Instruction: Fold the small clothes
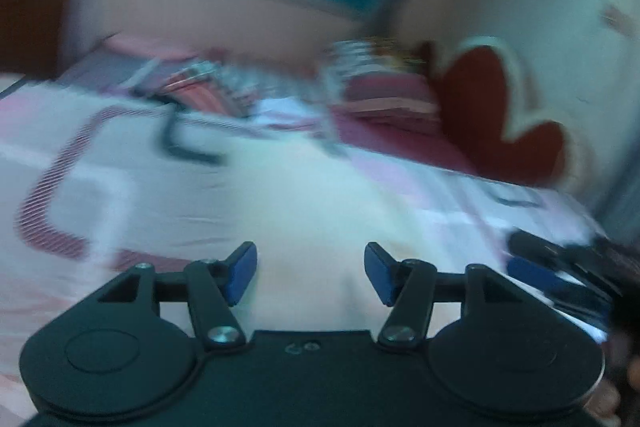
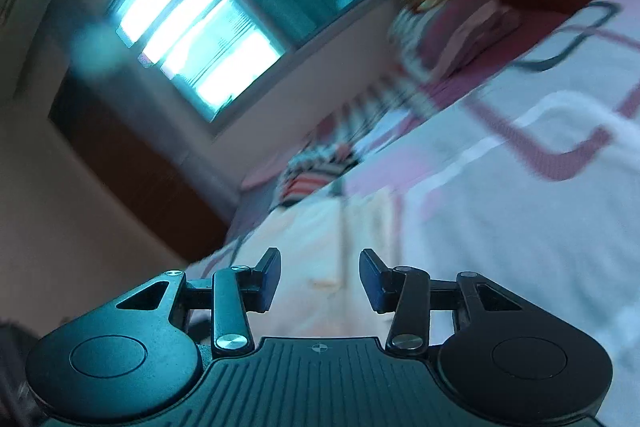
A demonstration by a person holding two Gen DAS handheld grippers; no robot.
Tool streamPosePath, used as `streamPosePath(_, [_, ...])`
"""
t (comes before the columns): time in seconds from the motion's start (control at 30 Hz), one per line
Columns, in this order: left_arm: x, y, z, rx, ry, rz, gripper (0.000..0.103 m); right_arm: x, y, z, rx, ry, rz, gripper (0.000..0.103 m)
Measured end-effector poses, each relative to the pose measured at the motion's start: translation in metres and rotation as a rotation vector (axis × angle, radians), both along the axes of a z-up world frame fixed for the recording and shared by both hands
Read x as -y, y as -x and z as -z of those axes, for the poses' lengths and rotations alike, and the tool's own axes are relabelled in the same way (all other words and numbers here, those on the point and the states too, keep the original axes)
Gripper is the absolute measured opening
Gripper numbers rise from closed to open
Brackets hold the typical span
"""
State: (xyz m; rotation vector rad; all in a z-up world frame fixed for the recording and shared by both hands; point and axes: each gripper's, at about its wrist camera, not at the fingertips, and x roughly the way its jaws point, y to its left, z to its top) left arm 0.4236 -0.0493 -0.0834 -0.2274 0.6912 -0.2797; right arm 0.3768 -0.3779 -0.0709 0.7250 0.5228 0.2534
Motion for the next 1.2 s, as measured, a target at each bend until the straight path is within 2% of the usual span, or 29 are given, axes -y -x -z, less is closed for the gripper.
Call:
streamPosePath(0.07, [-0.016, -0.009, 0.014, -0.037, 0.013, -0.045, 0.056, -0.017, -0.015, 0.004, -0.024, 0.033, -0.039, 0.045])
streamPosePath(0.13, [-0.021, -0.018, 0.027, -0.07, -0.013, -0.053, 0.057, -0.029, -0.032, 0.015, -0.062, 0.037, -0.065, 0.045])
streamPosePath(0.33, [-0.033, -0.029, 0.042, -0.126, 0.068, -0.074, 0.058, -0.042, -0.059, 0.039, -0.124, 0.048, -0.111, 0.045])
streamPosePath(0.43, [-0.038, -0.03, 0.044, -0.132, 0.074, -0.068, 0.059, -0.046, -0.071, 0.047, -0.162, 0.068, -0.133, 0.045])
streamPosePath(0.67, [-0.037, -0.028, 0.046, -0.125, 0.056, -0.045, 0.061, -0.046, -0.078, 0.055, -0.184, 0.055, -0.149, 0.045])
streamPosePath(0.83, [-0.039, -0.029, 0.047, -0.128, 0.054, -0.034, 0.061, -0.043, -0.085, 0.057, -0.17, -0.046, -0.24, 0.045])
streamPosePath(0.9, [-0.04, -0.03, 0.047, -0.133, 0.056, -0.027, 0.062, -0.044, -0.087, 0.057, -0.179, -0.027, -0.229, 0.045])
streamPosePath(0.93, [-0.04, -0.032, 0.045, -0.136, 0.056, -0.023, 0.063, -0.045, -0.09, 0.059, -0.185, -0.018, -0.217, 0.045])
streamPosePath(1.0, [-0.043, -0.034, 0.039, -0.112, 0.057, -0.027, 0.074, -0.05, -0.094, 0.06, -0.191, -0.009, -0.212, 0.045])
streamPosePath(1.03, [-0.045, -0.036, 0.037, -0.097, 0.058, -0.04, 0.084, -0.054, -0.096, 0.058, -0.185, 0.012, -0.214, 0.044])
streamPosePath(1.07, [-0.046, -0.038, 0.037, -0.09, 0.062, -0.047, 0.084, -0.059, -0.096, 0.056, -0.177, 0.047, -0.216, 0.024])
streamPosePath(1.1, [-0.047, -0.043, 0.038, -0.1, 0.061, -0.044, 0.085, -0.064, -0.097, 0.052, -0.169, 0.092, -0.228, 0.016])
streamPosePath(1.2, [-0.041, -0.053, 0.041, -0.112, 0.051, -0.007, 0.084, -0.079, -0.091, 0.044, -0.14, 0.207, -0.231, 0.015])
